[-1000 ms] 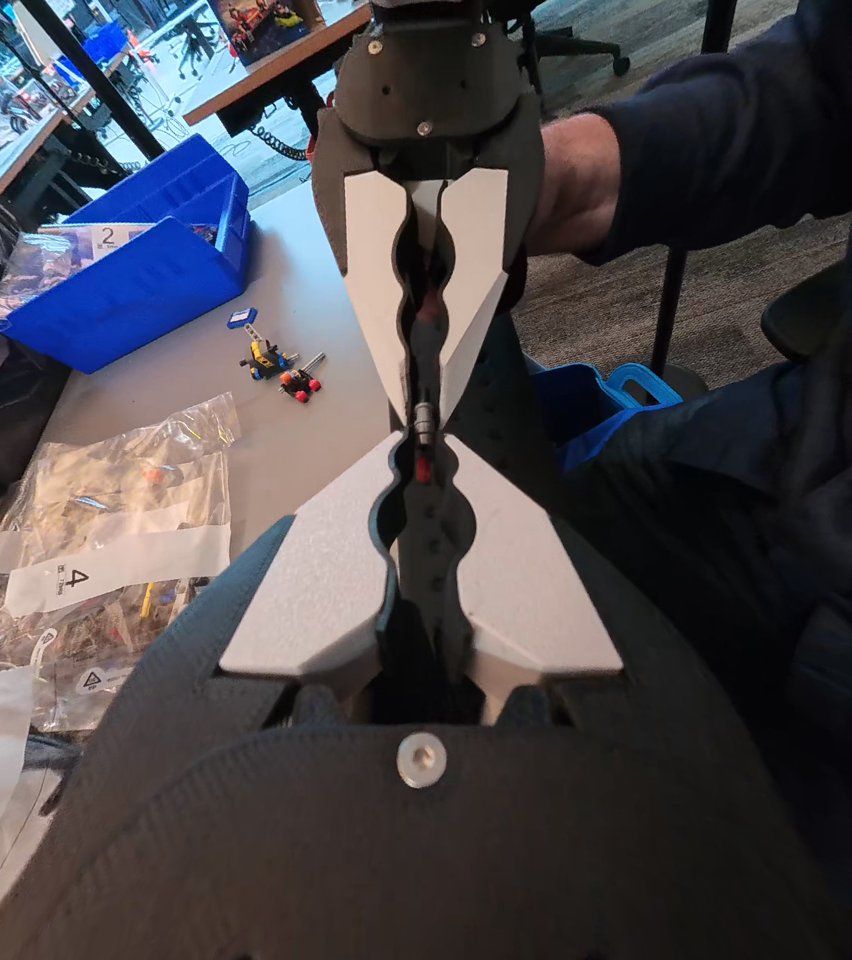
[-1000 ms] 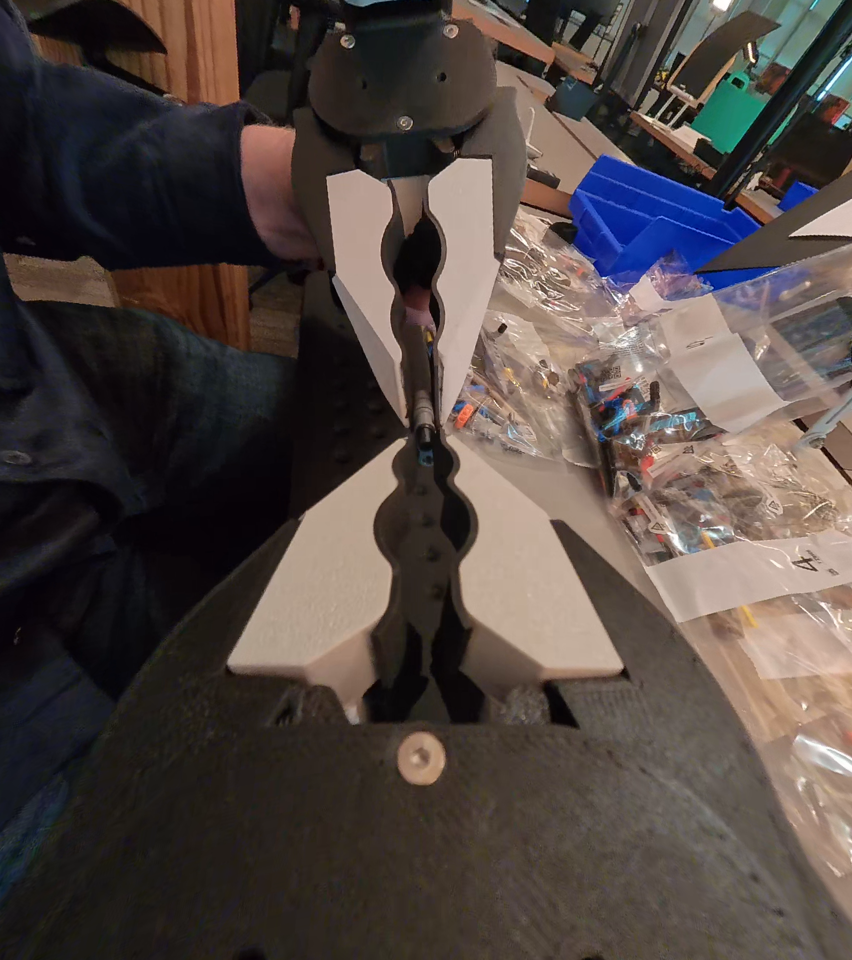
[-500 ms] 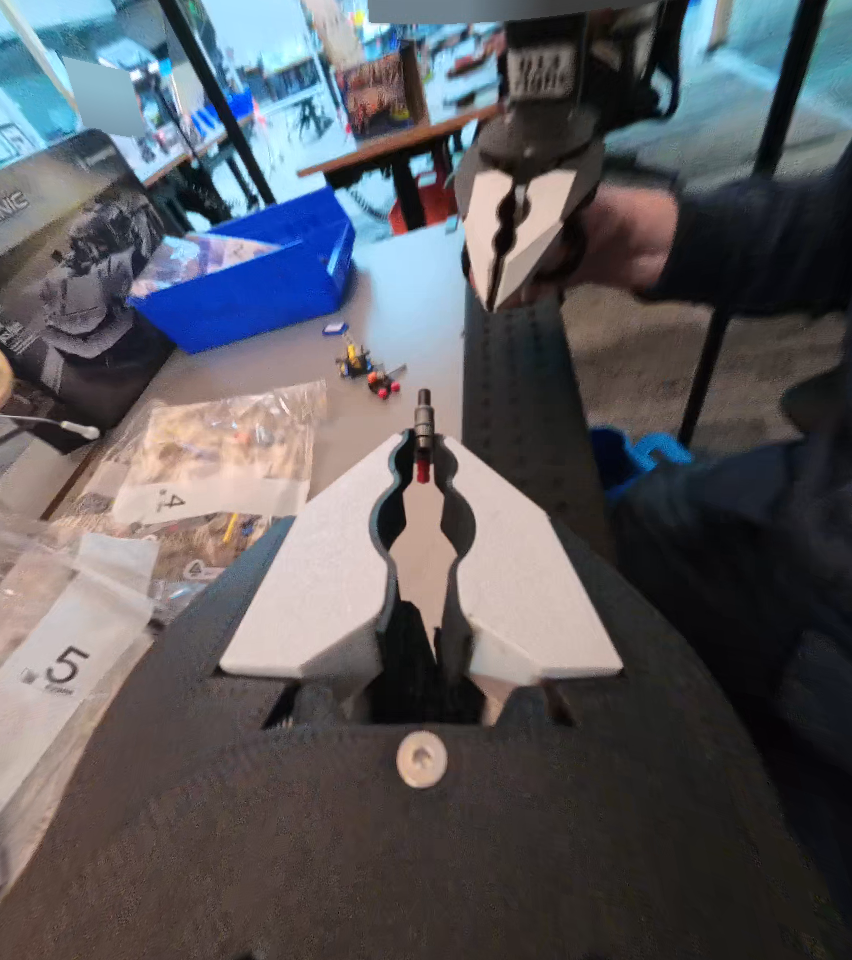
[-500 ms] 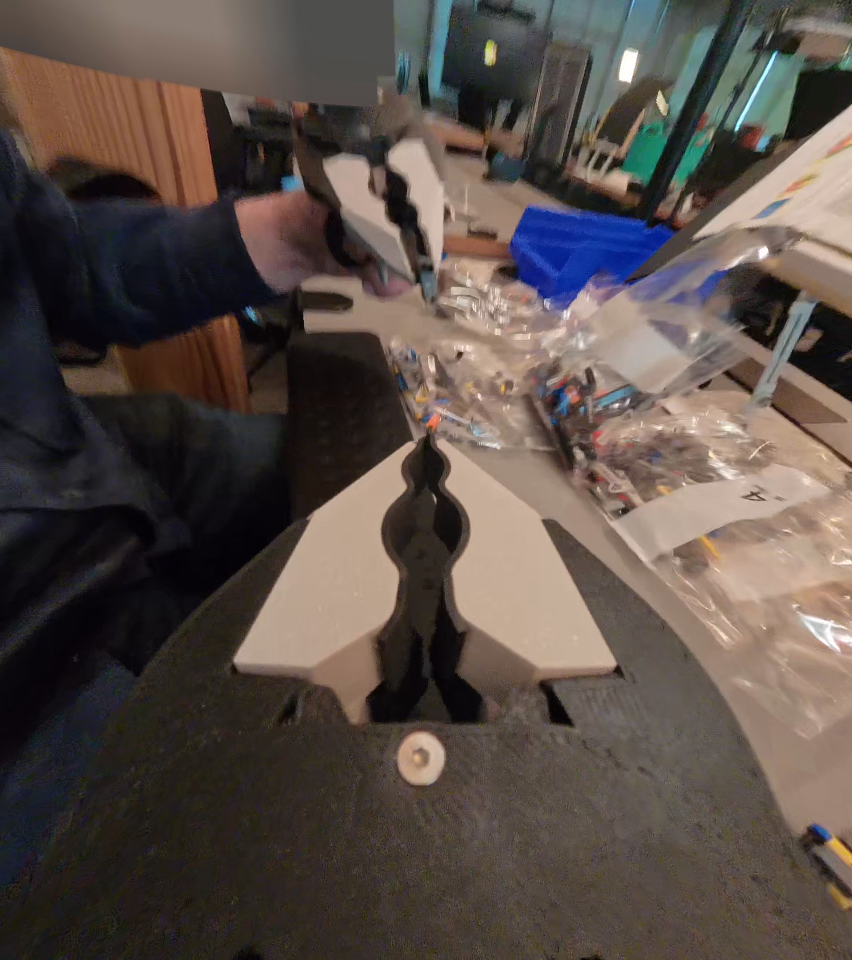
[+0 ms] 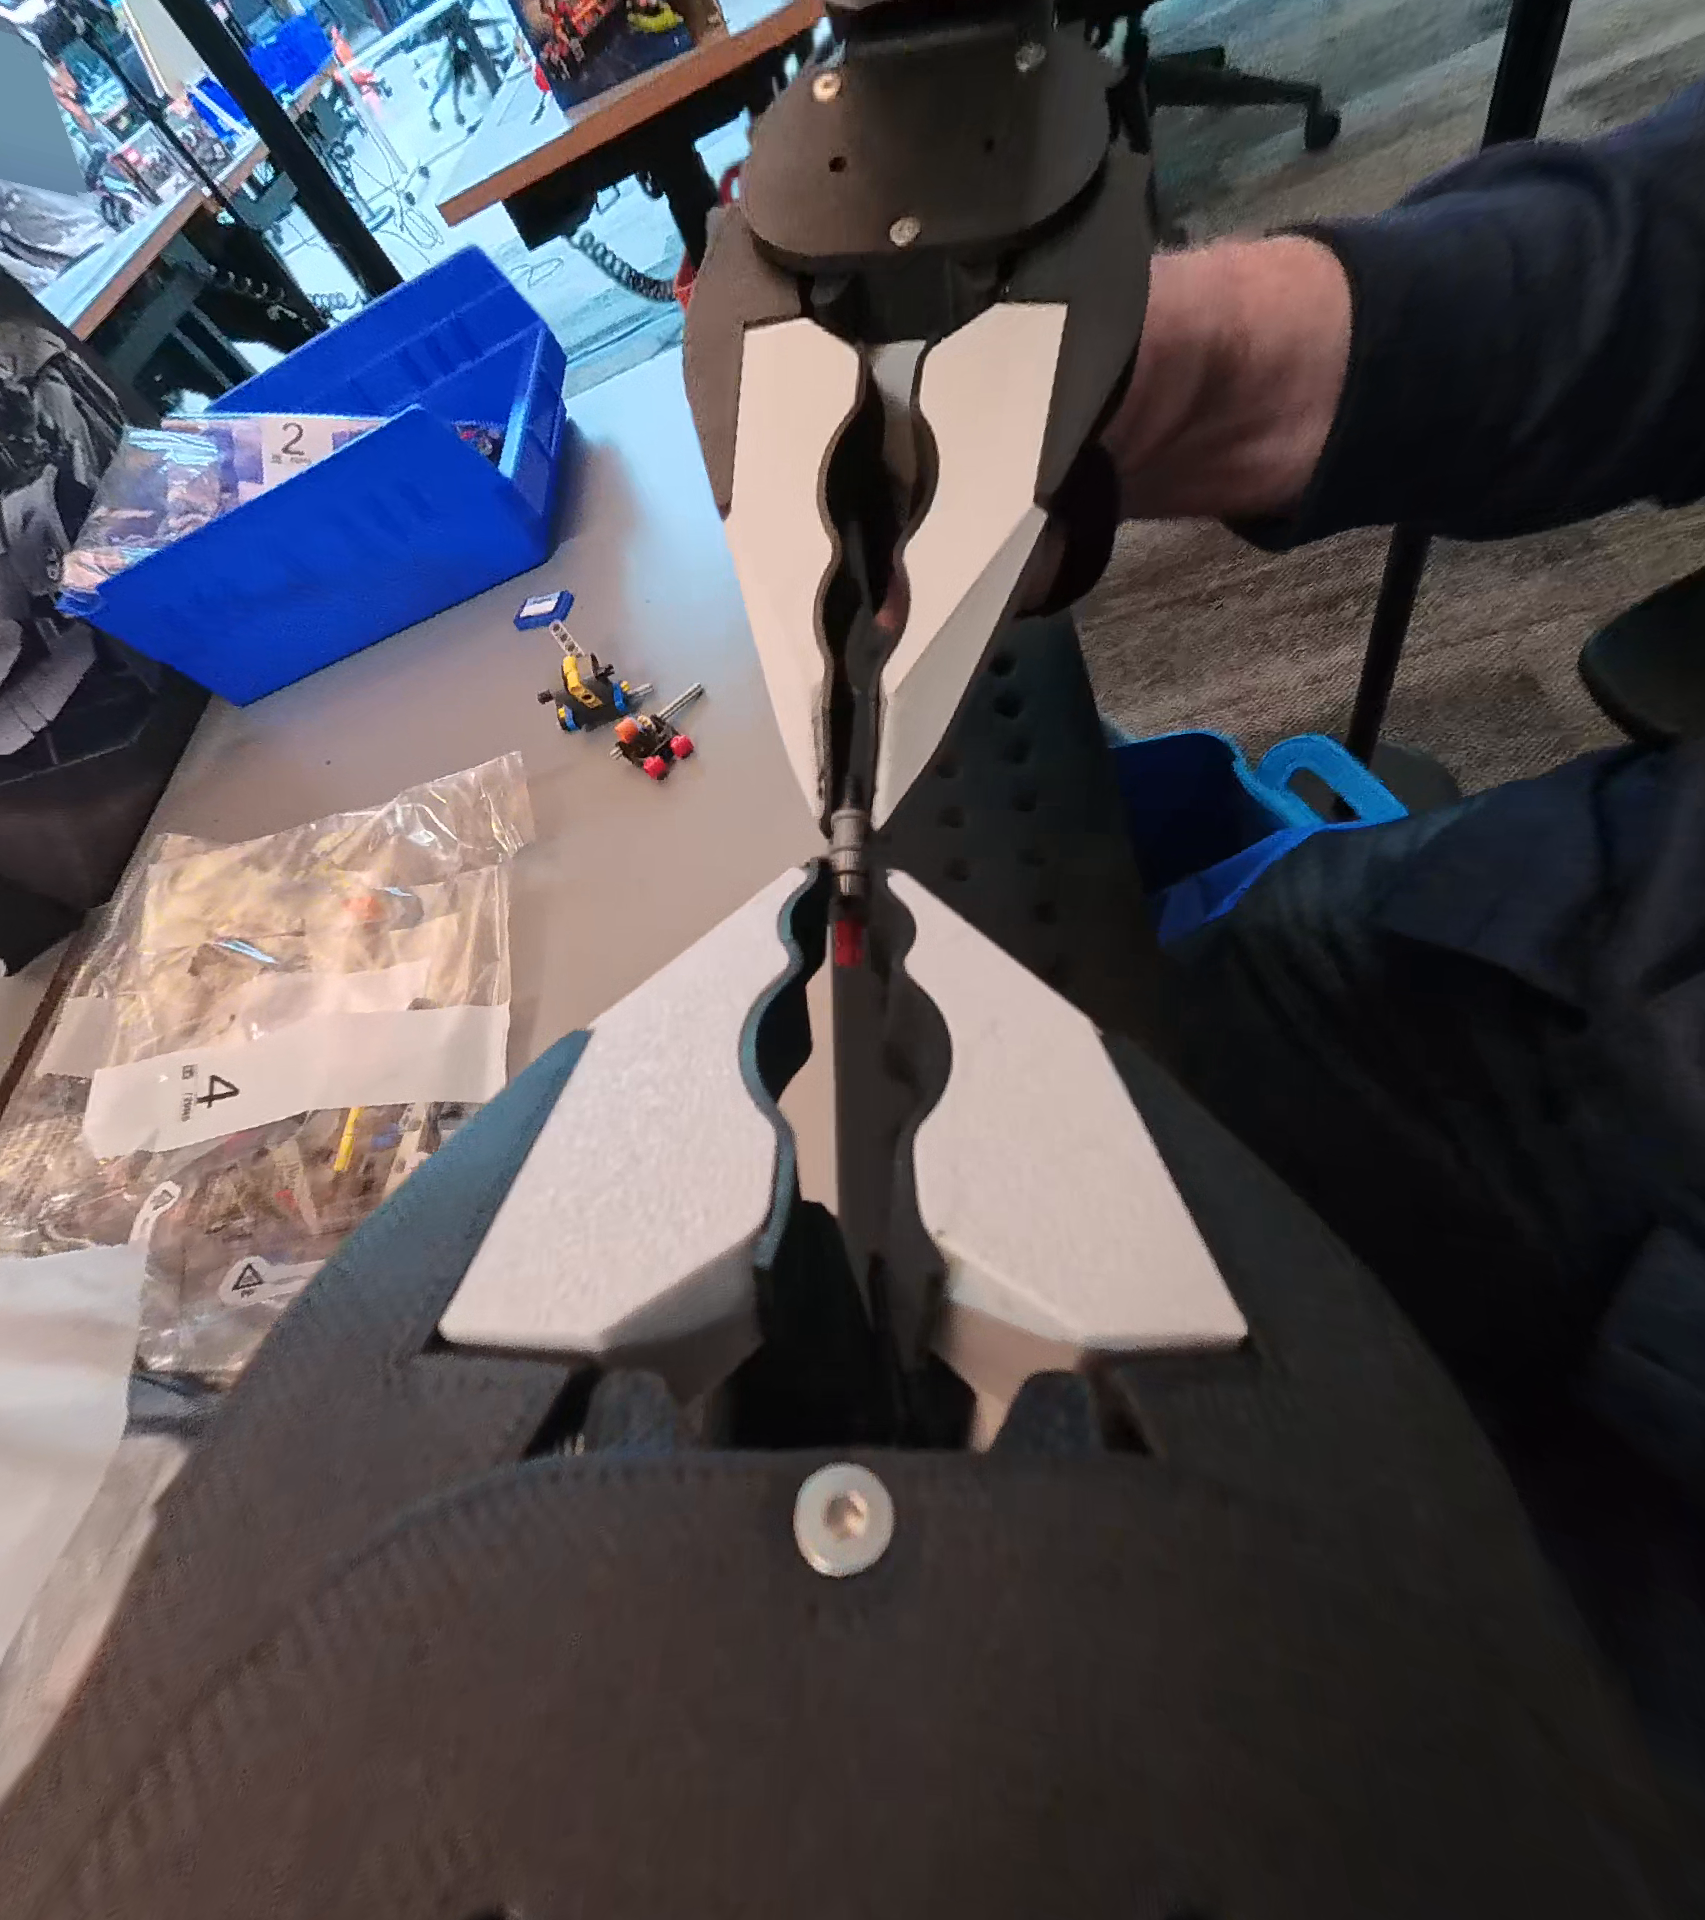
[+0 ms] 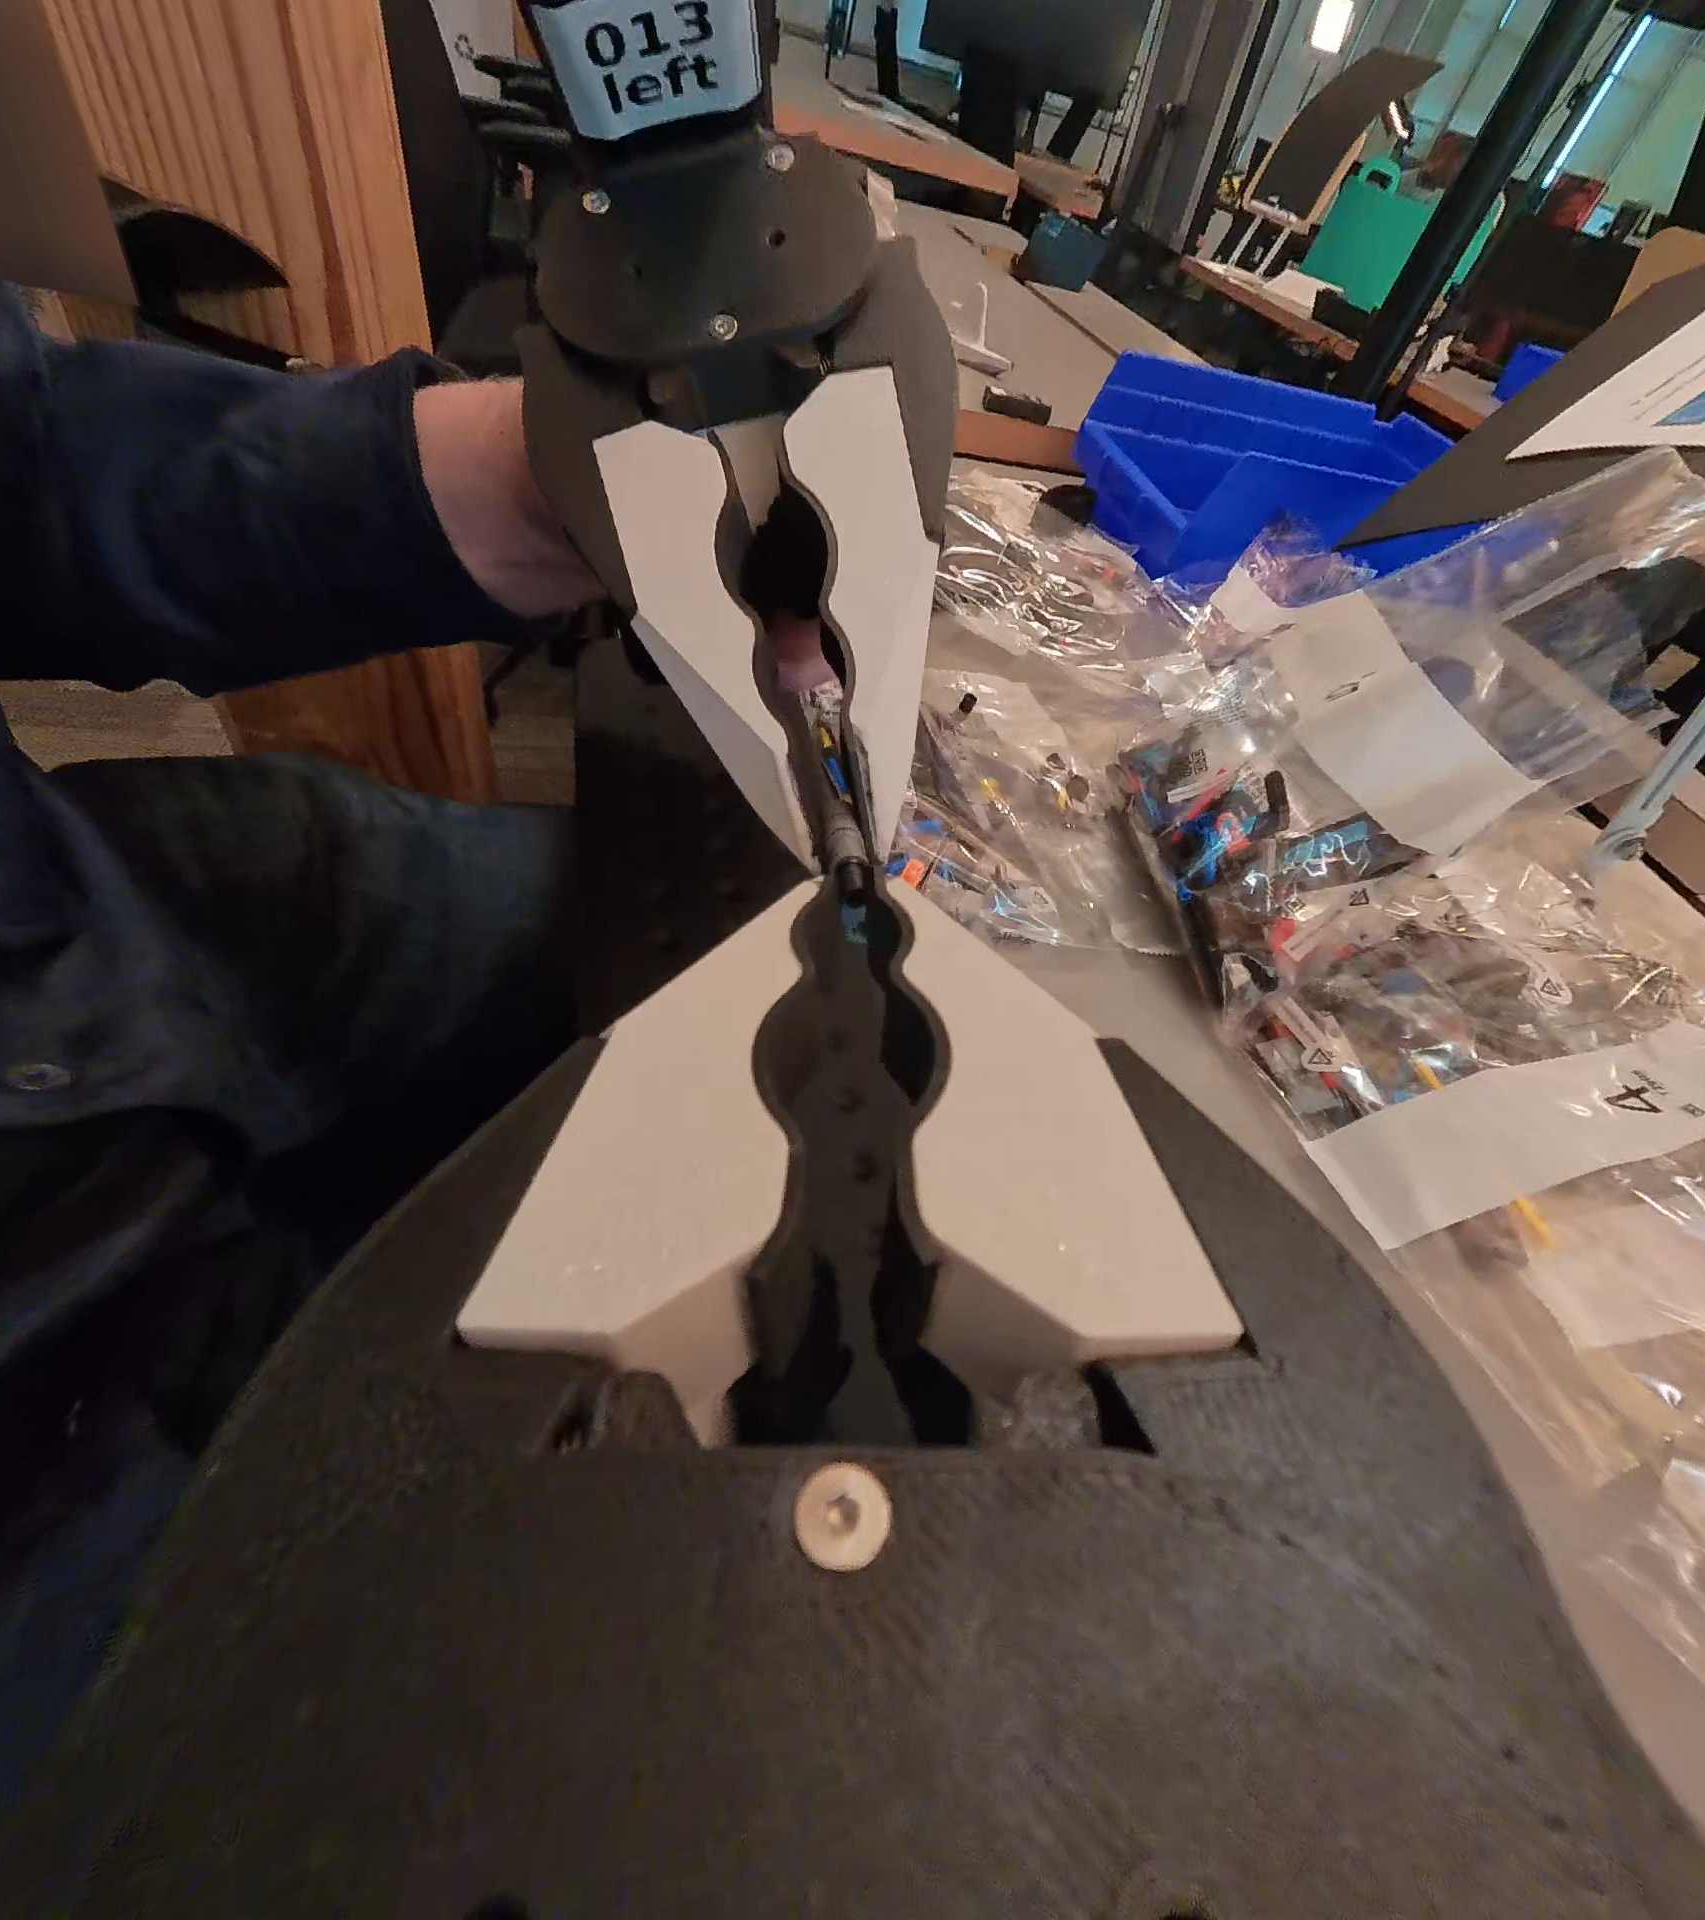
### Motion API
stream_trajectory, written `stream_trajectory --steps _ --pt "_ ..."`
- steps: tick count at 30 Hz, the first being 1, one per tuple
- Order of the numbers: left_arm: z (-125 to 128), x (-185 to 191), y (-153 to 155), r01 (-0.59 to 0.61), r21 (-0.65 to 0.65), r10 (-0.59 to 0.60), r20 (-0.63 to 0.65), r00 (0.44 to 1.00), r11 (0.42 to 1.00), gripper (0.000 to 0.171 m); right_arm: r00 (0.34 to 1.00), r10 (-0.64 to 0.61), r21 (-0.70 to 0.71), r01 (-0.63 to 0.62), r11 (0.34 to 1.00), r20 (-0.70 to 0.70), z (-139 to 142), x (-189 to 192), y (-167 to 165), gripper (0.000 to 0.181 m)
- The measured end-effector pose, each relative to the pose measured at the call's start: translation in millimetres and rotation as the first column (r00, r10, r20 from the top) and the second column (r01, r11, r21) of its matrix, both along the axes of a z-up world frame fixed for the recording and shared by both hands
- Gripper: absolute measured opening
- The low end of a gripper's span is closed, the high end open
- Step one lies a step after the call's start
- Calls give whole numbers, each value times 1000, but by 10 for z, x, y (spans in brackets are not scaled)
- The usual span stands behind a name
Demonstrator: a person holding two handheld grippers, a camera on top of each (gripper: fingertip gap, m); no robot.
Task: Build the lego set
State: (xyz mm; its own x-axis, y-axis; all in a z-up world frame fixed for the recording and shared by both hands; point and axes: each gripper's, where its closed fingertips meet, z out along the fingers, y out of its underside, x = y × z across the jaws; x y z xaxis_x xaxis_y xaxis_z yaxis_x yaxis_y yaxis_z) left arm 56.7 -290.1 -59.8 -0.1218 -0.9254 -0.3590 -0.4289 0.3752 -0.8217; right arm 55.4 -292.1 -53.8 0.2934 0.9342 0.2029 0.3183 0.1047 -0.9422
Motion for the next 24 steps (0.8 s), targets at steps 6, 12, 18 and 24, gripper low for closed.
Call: stream_trajectory --steps 6,12,18,24 --pt "-3 -3 -49 21 59 -21 -3 1000 998 8 1000 21 -22 -21 1000 -8 -9 19 -48 1" --pt "7 -7 -102 53 44 -53 6 999 998 8 998 51 -33 -52 998 -22 -19 25 -105 0" --pt "280 -439 206 -45 -77 56 142 988 996 7 982 -16 -70 3 998 -188 209 569 -35 0" --pt "174 -260 130 -5 -220 39 148 988 975 7 991 -23 -70 14 997 -131 177 194 -42 15"
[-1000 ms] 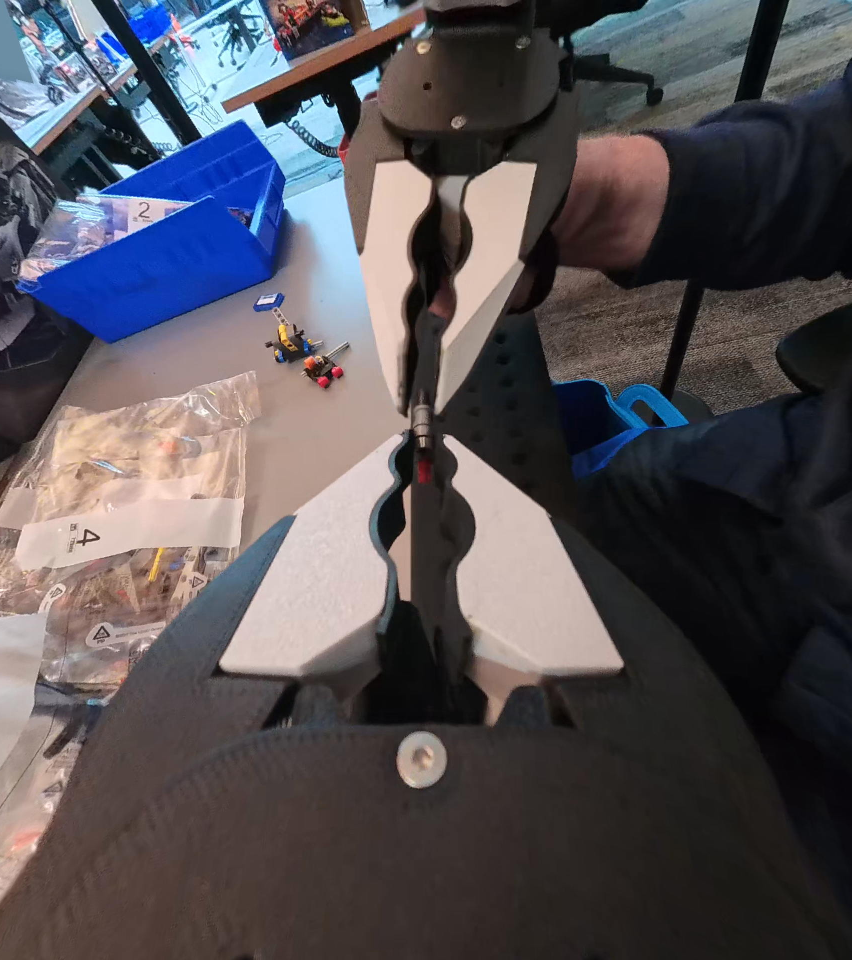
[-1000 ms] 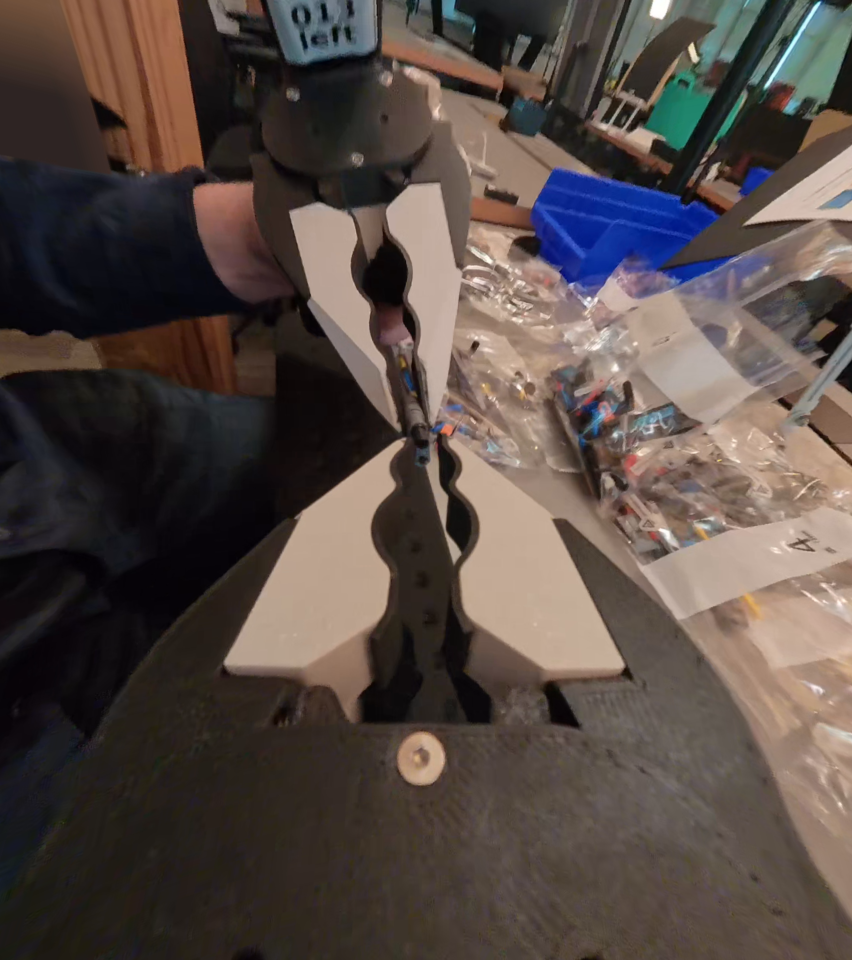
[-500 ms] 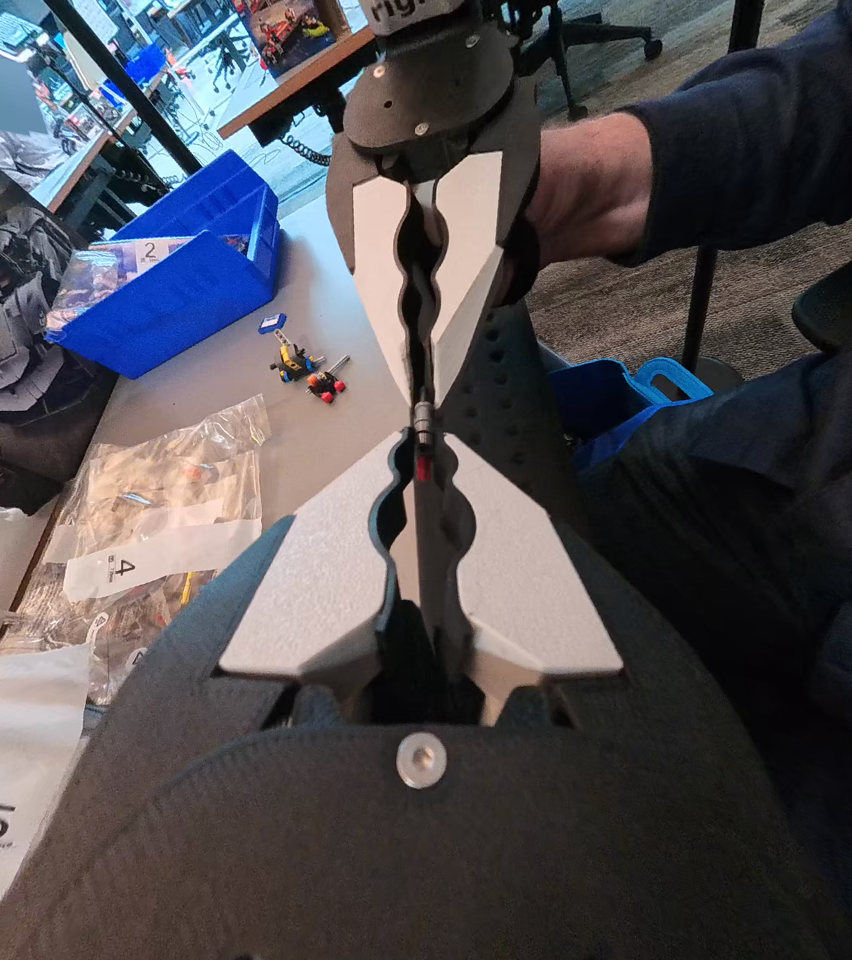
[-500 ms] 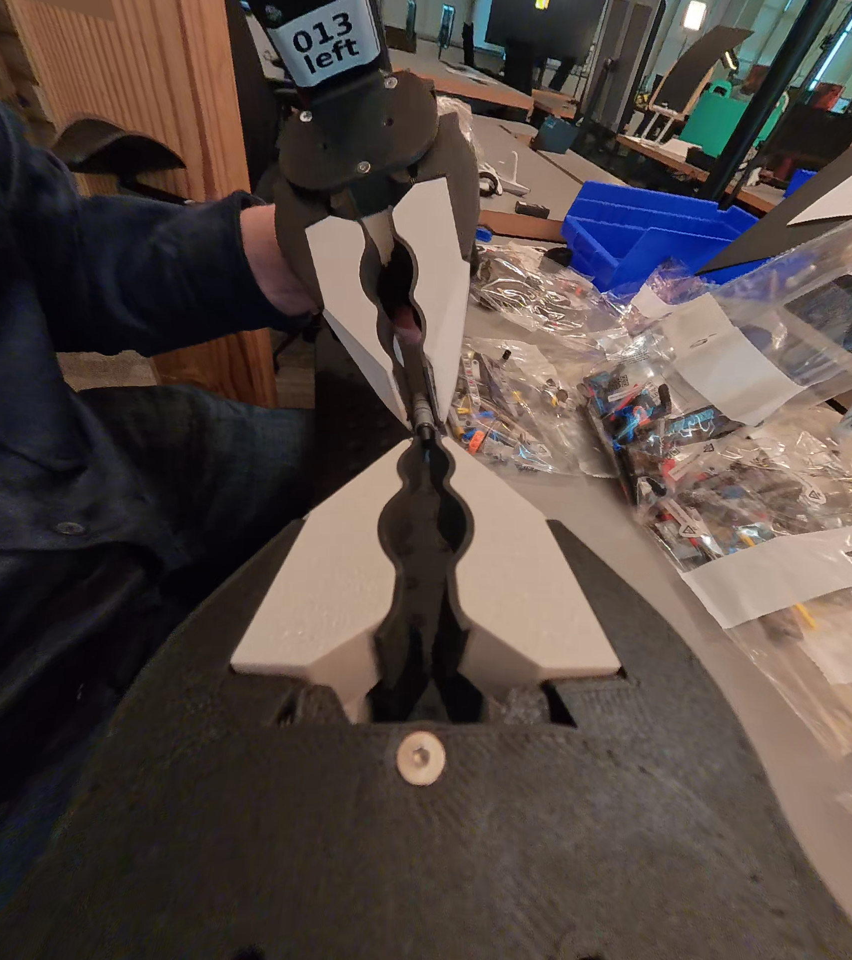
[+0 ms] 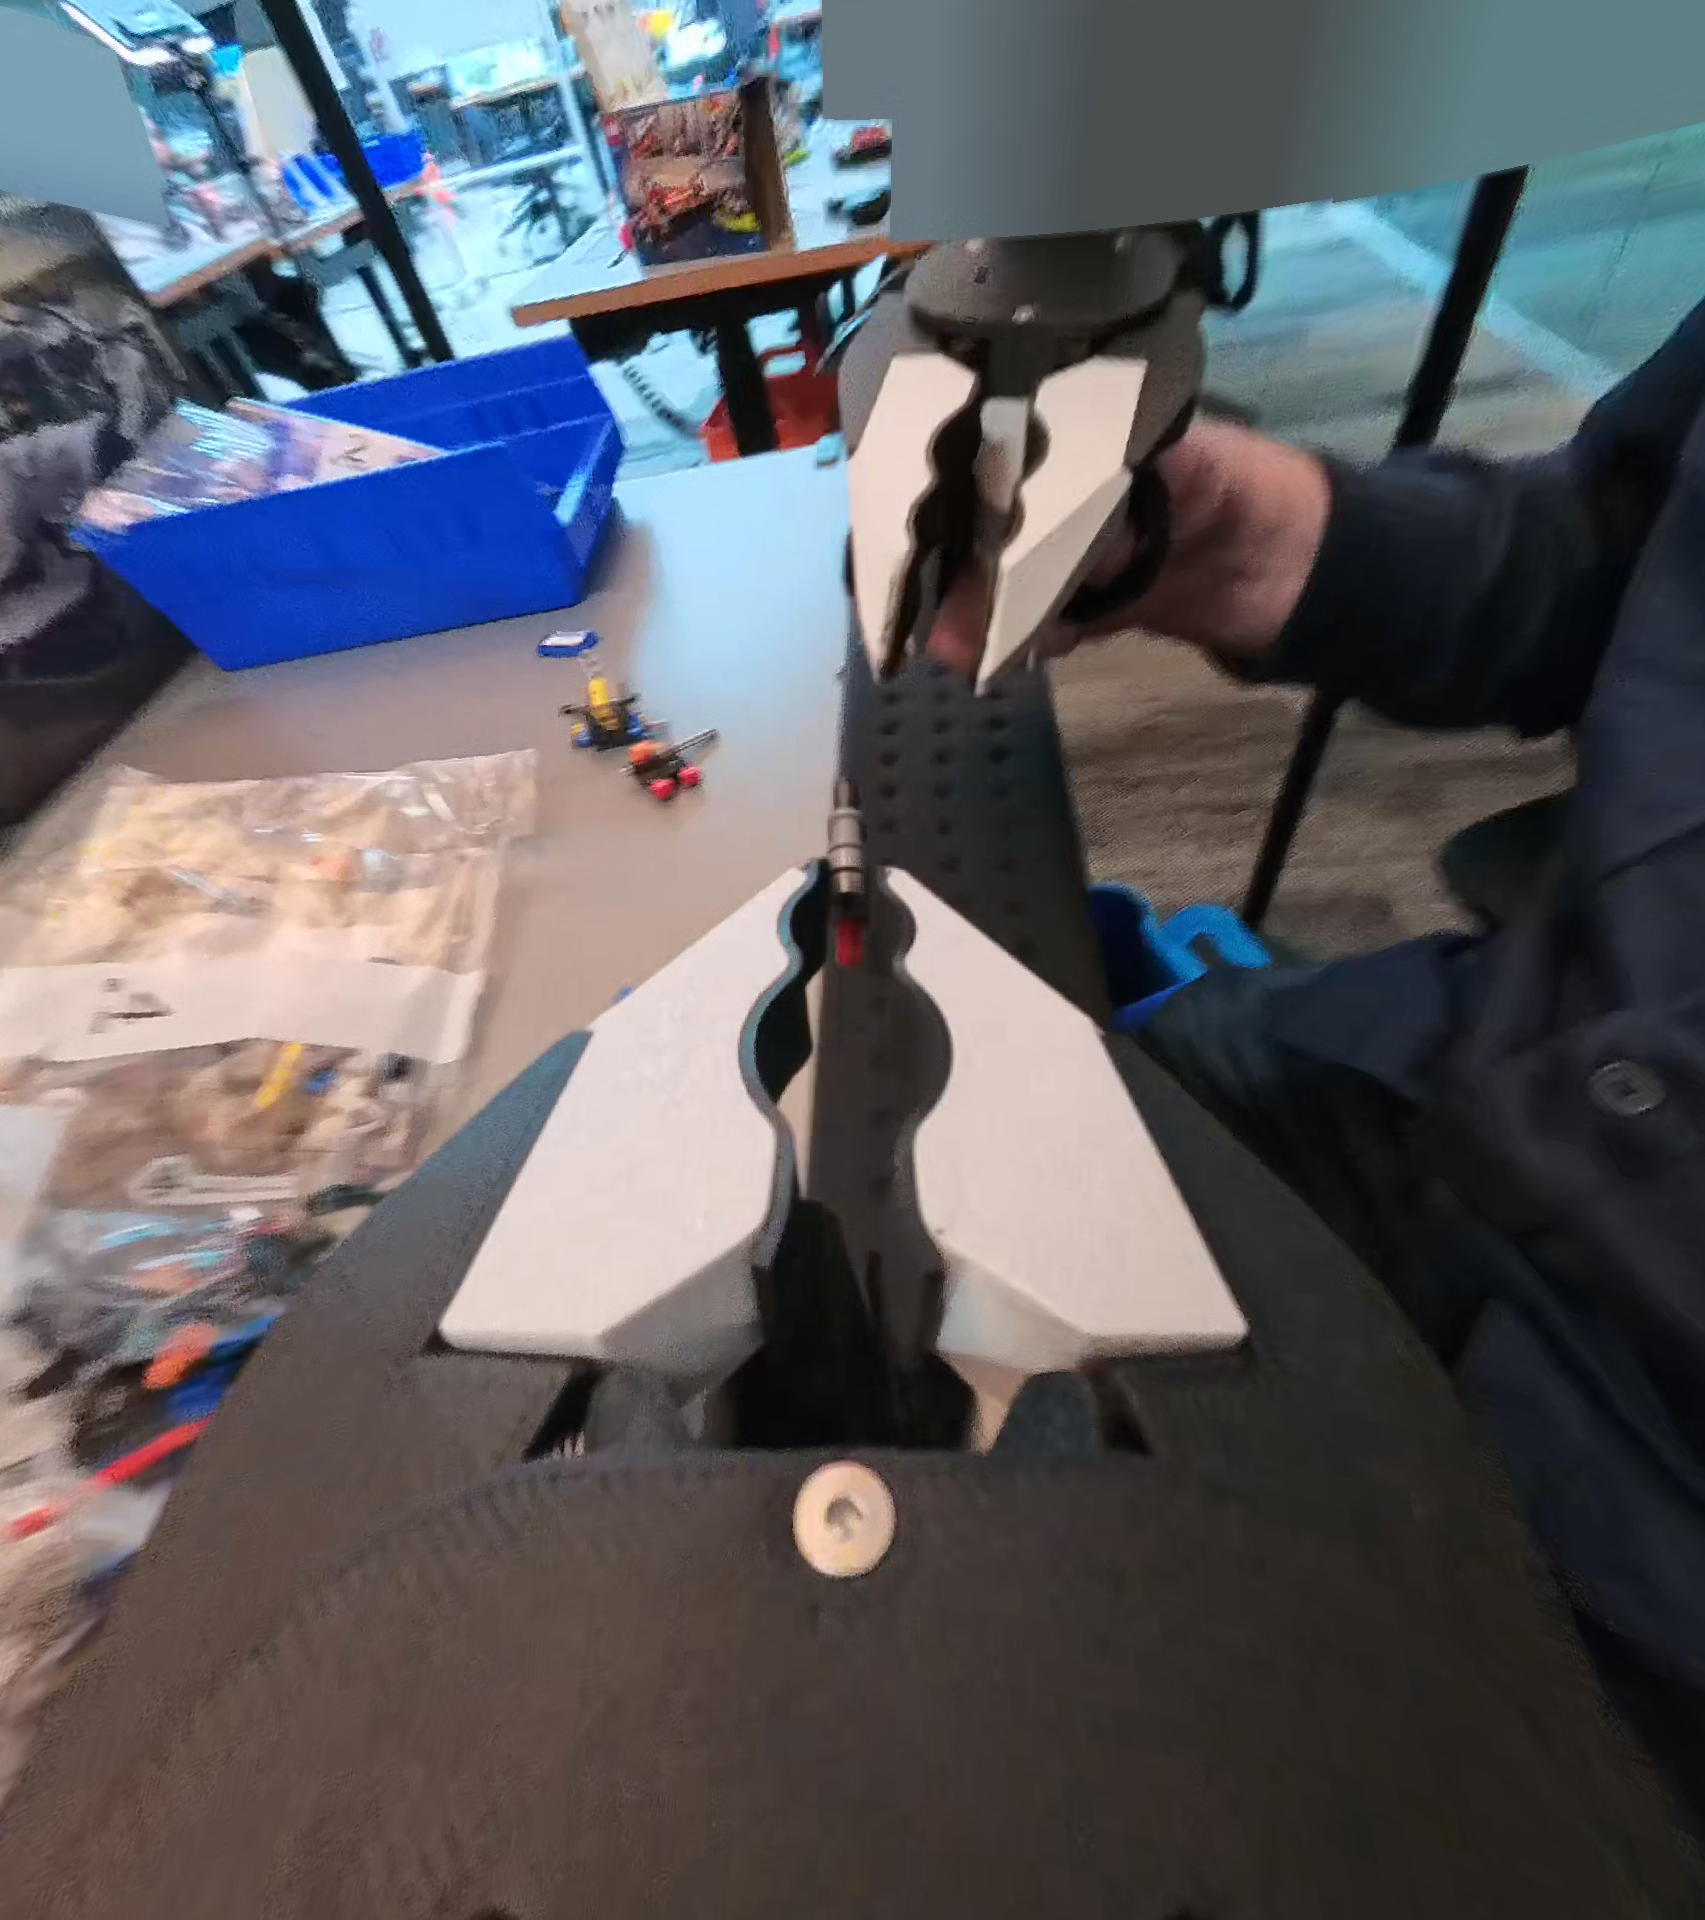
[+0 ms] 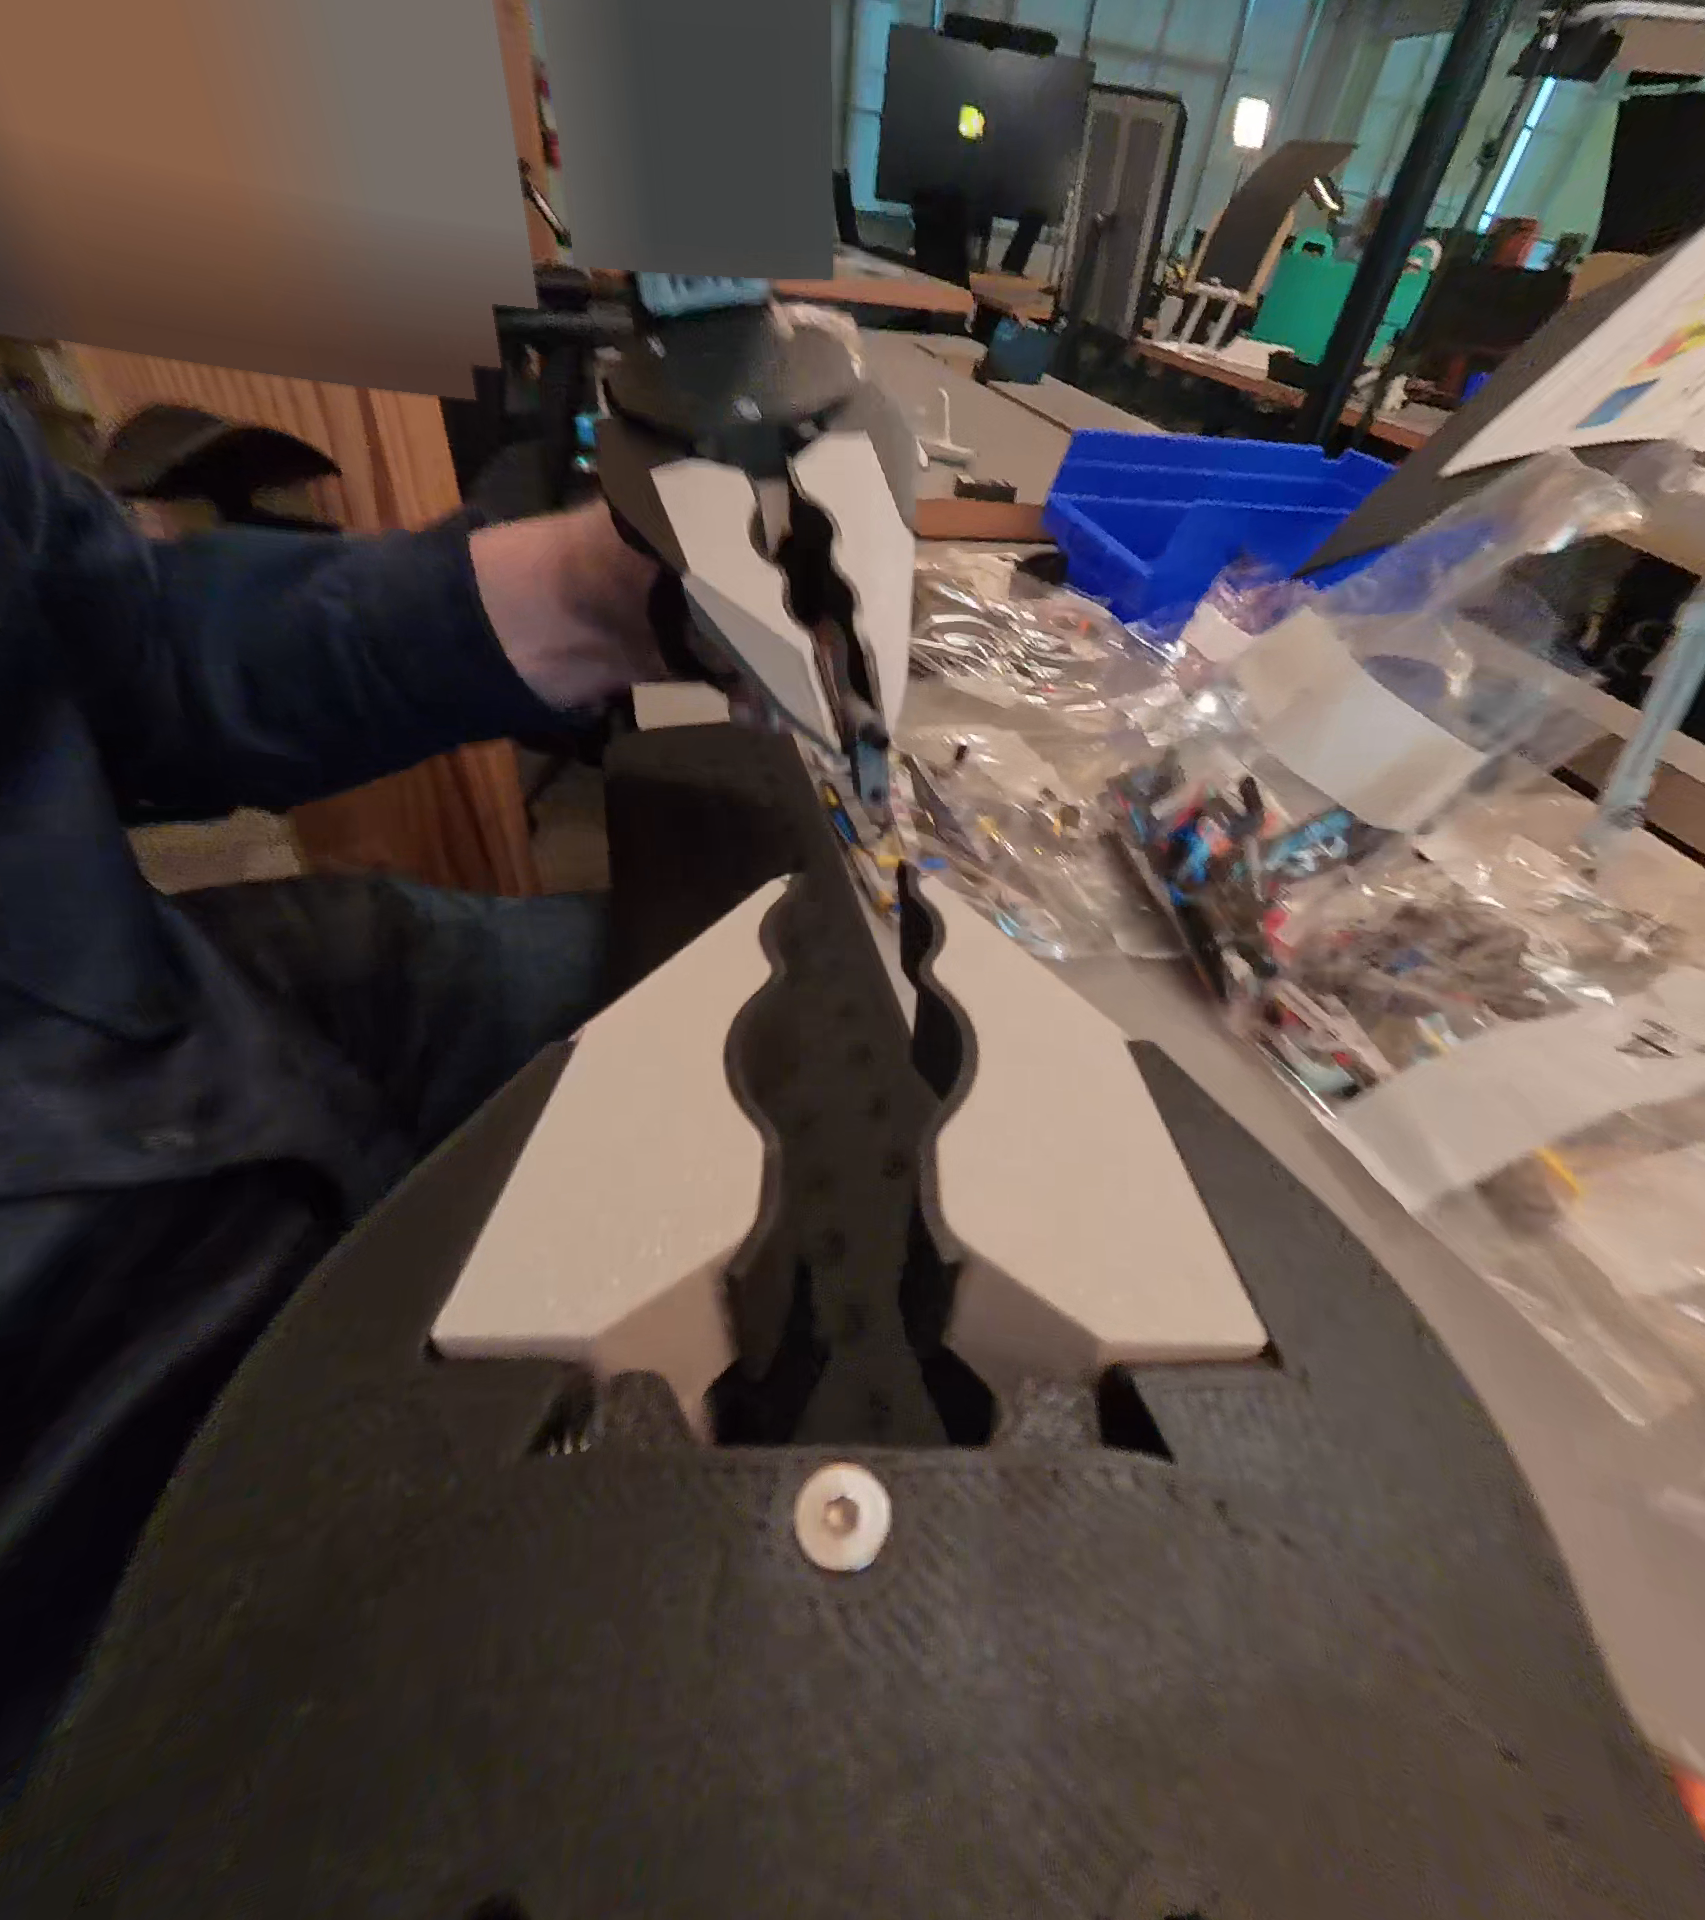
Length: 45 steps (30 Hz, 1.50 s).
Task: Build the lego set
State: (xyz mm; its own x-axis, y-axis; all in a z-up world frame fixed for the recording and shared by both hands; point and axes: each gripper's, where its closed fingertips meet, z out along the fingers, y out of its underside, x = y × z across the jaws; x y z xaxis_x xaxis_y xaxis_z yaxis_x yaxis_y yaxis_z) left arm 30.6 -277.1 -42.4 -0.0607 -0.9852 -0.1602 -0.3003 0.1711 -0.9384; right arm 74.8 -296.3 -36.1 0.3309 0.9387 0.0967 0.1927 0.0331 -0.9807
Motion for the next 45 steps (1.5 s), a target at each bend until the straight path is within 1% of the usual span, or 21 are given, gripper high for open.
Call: stream_trajectory --steps 1,3,6,8,10,11,13,18,20,22,26,28,31,32,33,36,38,41,42,44,45 --pt "4 27 -36 20 -54 -18 28 999 998 7 1000 7 -14 -7 1000 -13 4 -71 3 15" --pt "39 83 -51 16 -118 -6 83 997 993 8 1000 -13 -37 13 999 8 -87 -165 67 15" --pt "51 138 -93 38 -216 -12 120 993 976 7 998 15 -97 -21 995 -63 -87 -255 77 20" --pt "38 161 -108 45 -253 -11 132 991 966 7 997 6 -93 -13 996 -72 -80 -296 95 21" --pt "9 190 -130 50 -267 -14 136 991 962 7 997 2 -85 -8 996 -77 -65 -336 98 12" --pt "-1 195 -102 34 -263 3 141 990 964 7 998 -6 -93 -1 996 -70 -79 -338 112 11" --pt "11 189 -113 52 -285 -5 163 987 957 6 995 2 -107 -12 994 -95 -71 -327 115 6" --pt "-22 189 -128 36 -248 -5 125 992 968 8 985 25 -171 -55 984 -172 -91 -327 84 5" --pt "-39 181 -123 27 -237 0 112 994 971 8 987 3 -136 -25 990 -158 -100 -311 84 5" --pt "-39 180 -147 33 -231 -8 108 994 972 11 989 7 -125 -26 992 -150 -108 -302 40 5" --pt "-99 216 -241 49 -178 -36 76 996 983 7 994 -9 -94 -2 996 -111 -176 -253 -33 5" --pt "-149 244 -283 51 -165 -46 34 998 985 7 995 -23 -76 16 997 -95 -201 -224 -63 6" --pt "-267 316 -318 49 -124 -55 -46 997 991 7 991 -20 -65 11 998 -132 -129 -210 -113 11" --pt "-282 350 -324 47 -102 -53 -55 997 994 6 994 -29 -56 23 998 -108 -155 -212 -107 0" --pt "-257 379 -347 56 -103 -61 -41 997 993 6 996 -56 -39 53 998 -75 -194 -209 -76 0" --pt "-261 386 -316 37 -83 -42 -56 998 996 6 995 -73 -33 71 997 -68 -201 -180 -67 0" --pt "-277 387 -311 27 -52 -31 -73 997 998 7 994 -93 -25 92 995 -56 -207 -126 -54 7" --pt "-273 391 -250 -8 -1 8 -98 995 1000 7 990 -138 -4 138 990 -10 -249 -48 -14 17" --pt "-282 390 -185 -34 16 35 -114 993 999 7 985 -172 14 171 985 11 -258 21 27 18" --pt "-327 387 -23 -84 53 91 -157 983 995 7 956 -283 48 280 959 79 -302 286 188 20" --pt "-382 386 56 -103 48 110 -195 975 994 7 925 -358 63 353 934 128 -349 484 310 22"
